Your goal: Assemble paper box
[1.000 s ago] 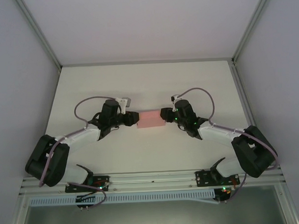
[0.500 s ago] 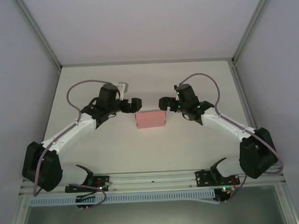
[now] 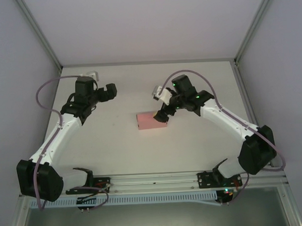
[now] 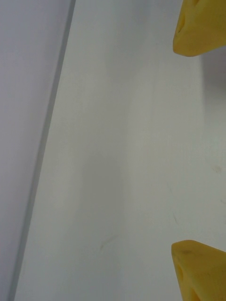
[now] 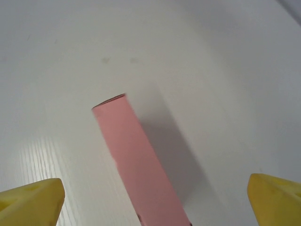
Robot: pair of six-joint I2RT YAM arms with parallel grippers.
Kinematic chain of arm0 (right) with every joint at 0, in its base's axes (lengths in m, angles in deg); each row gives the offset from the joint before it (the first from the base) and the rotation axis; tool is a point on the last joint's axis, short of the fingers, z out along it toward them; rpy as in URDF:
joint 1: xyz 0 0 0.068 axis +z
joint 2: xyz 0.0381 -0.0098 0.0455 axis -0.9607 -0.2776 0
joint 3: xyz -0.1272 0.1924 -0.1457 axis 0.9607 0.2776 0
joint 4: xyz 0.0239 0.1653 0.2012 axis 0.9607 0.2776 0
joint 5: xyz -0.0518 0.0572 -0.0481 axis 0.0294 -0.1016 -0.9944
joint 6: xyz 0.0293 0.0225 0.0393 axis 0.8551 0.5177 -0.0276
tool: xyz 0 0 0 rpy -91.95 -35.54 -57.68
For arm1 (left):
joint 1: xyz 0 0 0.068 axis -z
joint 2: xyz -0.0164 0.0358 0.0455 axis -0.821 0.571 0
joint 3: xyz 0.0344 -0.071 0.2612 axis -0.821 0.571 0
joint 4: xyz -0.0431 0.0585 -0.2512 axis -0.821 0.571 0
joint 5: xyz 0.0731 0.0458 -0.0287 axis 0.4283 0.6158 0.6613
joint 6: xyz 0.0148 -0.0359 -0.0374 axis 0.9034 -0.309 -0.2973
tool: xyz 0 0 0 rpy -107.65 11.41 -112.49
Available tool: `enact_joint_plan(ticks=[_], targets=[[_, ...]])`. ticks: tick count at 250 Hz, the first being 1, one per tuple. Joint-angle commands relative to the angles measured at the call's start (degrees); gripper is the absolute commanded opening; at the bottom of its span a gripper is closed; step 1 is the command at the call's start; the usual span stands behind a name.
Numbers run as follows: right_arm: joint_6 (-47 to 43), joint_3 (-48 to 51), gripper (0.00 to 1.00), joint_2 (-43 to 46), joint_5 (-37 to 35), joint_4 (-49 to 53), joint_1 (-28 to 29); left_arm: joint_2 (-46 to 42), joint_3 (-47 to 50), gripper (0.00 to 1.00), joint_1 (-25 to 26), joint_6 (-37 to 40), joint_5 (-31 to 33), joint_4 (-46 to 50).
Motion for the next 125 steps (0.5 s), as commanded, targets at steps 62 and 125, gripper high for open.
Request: enact_joint_plan(ticks=[62,125], targets=[[-18.87,-14.71,1.0,-18.87,-15.22,14.64,7.39,-2.84,2.48,1.0,-2.69,1.2,1.02,0.78],[-19.19,-19.08,0.91,-26.45,-16.5,18.22,8.1,-3.81,3.7,1.0,-2.91,1.78,0.93,0.86]])
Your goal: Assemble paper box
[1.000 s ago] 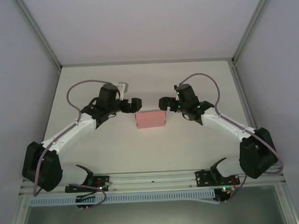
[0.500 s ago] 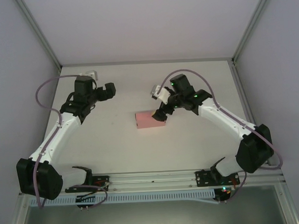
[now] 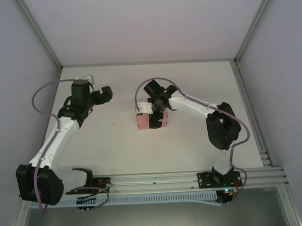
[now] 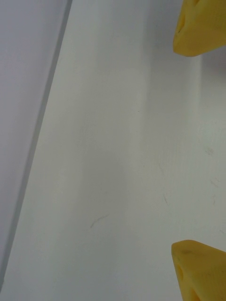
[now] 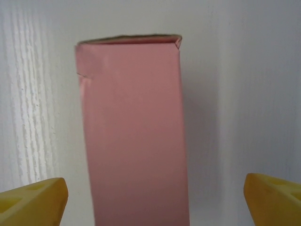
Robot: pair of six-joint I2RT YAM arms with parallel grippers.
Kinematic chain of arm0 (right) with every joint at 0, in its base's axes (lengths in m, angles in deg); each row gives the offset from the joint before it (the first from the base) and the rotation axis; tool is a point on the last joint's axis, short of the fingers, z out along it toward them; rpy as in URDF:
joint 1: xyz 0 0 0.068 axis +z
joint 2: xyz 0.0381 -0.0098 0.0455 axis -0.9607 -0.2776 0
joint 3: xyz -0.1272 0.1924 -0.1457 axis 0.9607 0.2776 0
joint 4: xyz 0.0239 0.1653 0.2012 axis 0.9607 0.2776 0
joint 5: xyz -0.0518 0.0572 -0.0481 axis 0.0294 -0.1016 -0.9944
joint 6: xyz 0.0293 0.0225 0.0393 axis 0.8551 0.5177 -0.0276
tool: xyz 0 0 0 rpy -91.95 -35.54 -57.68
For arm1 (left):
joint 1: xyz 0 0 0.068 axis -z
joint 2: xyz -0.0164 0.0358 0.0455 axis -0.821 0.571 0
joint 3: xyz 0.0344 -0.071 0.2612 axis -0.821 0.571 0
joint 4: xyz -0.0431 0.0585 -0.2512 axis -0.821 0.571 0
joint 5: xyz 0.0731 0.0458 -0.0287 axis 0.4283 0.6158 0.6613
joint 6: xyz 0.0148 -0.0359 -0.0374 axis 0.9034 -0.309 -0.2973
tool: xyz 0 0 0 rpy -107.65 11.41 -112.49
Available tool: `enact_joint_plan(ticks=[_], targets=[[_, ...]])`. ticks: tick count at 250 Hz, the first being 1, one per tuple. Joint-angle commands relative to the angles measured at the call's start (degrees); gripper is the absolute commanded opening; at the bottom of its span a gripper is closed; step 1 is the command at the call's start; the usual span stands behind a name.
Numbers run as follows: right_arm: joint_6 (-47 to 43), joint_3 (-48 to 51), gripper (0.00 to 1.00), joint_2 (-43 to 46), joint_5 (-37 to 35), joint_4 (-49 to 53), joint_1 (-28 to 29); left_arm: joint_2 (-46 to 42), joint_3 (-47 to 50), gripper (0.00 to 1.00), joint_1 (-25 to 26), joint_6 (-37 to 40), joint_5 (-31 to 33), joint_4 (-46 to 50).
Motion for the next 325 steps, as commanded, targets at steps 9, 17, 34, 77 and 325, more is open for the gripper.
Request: enact_joint_plan(ticks=[9,17,34,77,325], targets=[[-1.23,-2.0,0.9,-2.91,-3.28,3.68,0.9,-1.65,1.02,1.0,-0.51,1.52,0.82,0.16],[-1.18,-1.91,0.89,-3.37,-3.41,3.59,1.09,-1.78,1.22,1.0,-0.49,1.48,0.83,-0.03],[-1.01,-1.5,0.86,-4.2,-3.95,3.26,1.44,-1.83,1.28,1.0,-0.51,1.69,0.91,0.03],[-0.4,-1.26,0.7,-5.35,-5.8,3.45,2.58,-1.91,1.71,1.0,-0.51,1.32,1.02,0.13],[-11.27,23.57,0.31,1.8,-45.75,-54.01,4.61,-4.0,3.5,1.0,-0.51,-0.43,0.85,-0.25]])
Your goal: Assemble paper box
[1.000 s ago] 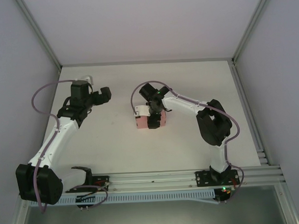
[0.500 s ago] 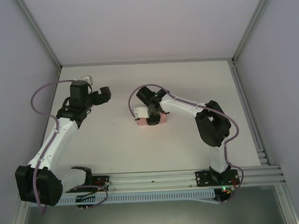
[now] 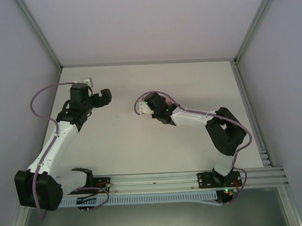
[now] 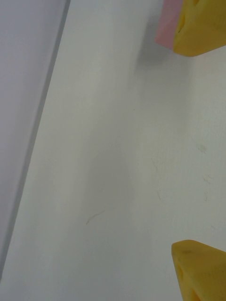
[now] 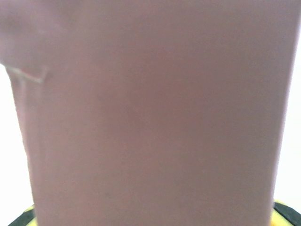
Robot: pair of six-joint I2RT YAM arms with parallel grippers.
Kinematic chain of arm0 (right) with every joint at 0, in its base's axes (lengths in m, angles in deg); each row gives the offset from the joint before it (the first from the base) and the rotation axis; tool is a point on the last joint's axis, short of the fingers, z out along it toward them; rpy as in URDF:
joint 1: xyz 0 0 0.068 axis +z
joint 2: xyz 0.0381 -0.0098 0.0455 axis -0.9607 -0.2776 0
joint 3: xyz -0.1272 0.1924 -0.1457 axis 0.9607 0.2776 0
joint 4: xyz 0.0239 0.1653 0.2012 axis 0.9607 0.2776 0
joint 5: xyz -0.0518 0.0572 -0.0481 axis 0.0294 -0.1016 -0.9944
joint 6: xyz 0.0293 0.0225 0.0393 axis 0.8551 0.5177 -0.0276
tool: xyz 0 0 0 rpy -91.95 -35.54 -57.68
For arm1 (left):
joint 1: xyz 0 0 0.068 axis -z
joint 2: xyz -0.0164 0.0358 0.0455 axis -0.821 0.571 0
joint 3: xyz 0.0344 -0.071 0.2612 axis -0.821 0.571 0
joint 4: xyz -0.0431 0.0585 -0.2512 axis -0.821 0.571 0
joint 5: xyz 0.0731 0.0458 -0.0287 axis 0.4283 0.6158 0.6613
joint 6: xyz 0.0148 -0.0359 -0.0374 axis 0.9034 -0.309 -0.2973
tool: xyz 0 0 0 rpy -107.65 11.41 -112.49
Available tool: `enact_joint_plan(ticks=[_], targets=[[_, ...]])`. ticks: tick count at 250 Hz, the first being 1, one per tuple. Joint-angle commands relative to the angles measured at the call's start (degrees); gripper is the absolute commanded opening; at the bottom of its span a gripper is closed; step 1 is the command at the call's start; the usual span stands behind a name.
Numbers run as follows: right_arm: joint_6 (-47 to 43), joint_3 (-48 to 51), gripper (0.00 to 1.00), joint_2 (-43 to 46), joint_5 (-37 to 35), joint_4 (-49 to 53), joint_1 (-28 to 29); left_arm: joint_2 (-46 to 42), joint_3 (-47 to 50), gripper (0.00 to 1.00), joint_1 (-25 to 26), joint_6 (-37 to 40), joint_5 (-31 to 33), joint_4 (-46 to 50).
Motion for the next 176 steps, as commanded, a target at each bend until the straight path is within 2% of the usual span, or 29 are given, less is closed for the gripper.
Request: enact_joint_plan(ticks=[1,29,68,92,130,176], targets=[[-5.26,2.12,0.31,-3.65,-7.57,-12.6,0.13,-0.88,0.84,1.0,-0.4,-0.38,0.83,-0.18],[-6.62,7.11,0.35,-4.42,-4.37,-20.61,0.01,-0.74,0.91,1.0,-0.38,-0.2,0.49,-0.1],[-5.65,11.24,0.39,-2.63,2.58,-20.67,-0.09,-0.6,1.5,1.0,-0.39,-0.47,-0.36,-0.97],[-5.39,13.29,0.41,-2.14,3.81,-20.48,-0.09,-0.24,1.89,1.0,-0.38,-0.46,-1.55,-1.34],[-2.08,12.81,0.54,-1.05,4.52,-12.63,0.16,0.37,1.87,1.0,-0.39,-0.49,-1.46,-1.3],[5.65,8.52,0.81,2.08,11.02,3.34,0.26,1.13,2.37,1.0,-0.38,-0.9,-3.68,-2.19]])
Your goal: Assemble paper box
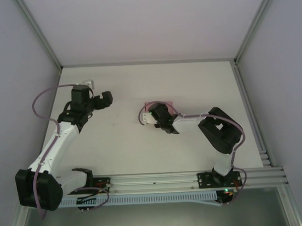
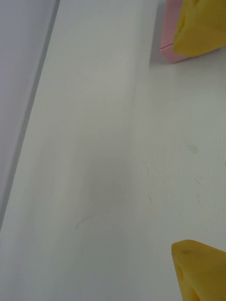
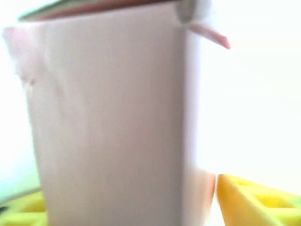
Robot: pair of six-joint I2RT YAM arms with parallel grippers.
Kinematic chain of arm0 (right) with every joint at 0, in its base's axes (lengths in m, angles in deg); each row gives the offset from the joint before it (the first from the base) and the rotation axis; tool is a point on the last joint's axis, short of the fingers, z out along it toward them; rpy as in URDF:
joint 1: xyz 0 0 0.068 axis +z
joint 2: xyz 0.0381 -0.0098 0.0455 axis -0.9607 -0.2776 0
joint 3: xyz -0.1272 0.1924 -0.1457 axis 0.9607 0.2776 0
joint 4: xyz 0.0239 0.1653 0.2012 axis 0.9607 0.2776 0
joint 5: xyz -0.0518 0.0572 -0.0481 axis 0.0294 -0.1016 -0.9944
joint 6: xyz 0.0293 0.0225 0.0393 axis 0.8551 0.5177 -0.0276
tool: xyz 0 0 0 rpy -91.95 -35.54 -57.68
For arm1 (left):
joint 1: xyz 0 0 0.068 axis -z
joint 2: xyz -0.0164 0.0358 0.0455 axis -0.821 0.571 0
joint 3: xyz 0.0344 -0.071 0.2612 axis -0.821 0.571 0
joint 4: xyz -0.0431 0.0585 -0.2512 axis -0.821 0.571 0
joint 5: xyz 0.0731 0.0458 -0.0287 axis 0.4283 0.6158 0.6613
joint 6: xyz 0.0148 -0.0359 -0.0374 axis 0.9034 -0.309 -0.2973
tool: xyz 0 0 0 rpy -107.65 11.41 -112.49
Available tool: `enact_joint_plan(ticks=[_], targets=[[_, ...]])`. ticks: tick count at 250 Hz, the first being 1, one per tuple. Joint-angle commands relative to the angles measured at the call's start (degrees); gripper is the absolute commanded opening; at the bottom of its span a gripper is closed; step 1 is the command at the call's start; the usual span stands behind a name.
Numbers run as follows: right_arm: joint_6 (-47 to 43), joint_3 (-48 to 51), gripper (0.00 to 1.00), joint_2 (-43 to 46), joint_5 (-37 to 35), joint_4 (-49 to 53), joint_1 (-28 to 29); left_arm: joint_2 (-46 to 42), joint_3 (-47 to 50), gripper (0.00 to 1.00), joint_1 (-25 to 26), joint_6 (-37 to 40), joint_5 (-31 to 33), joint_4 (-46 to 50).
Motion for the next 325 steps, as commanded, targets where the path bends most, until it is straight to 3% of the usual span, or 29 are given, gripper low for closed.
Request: enact_joint_plan(ticks=[1,25,72,135,161,194,241,291,325], targets=[[5.54,-2.81,0.82,3.63,6.06,12.63,0.35,0.91,0.64,1.0,-0.39,-0.79,-2.07,-1.7],[7.75,-4.57,1.0,5.98,9.26,18.81,0.4,1.32,0.56,1.0,-0.4,-0.84,-2.11,-1.59],[10.82,-10.26,1.0,12.69,18.8,33.88,0.49,1.33,0.32,1.0,-0.4,-0.21,-2.31,-1.65],[24.87,-14.39,1.0,26.6,18.85,34.47,-1.82,-1.26,2.41,1.0,-0.4,2.5,-1.49,-5.37],[34.63,-12.47,1.0,31.88,13.32,28.69,-6.89,-4.41,6.81,1.0,-0.31,4.32,3.63,-12.35],[49.39,-2.88,1.0,39.34,10.13,16.79,-19.47,-9.48,16.17,1.0,-0.25,8.99,8.07,-25.97],[52.04,18.99,1.0,46.06,6.58,-6.39,-32.01,-8.15,30.64,1.0,-0.44,19.82,17.54,-50.19],[52.1,30.4,1.0,38.56,15.56,-23.85,-39.29,6.36,37.95,1.0,-1.9,28.12,18.08,-73.81],[52.24,35.4,1.0,29.54,16.7,-39.69,-40.48,14.8,37.95,1.0,-5.27,28.02,14.48,-79.32]])
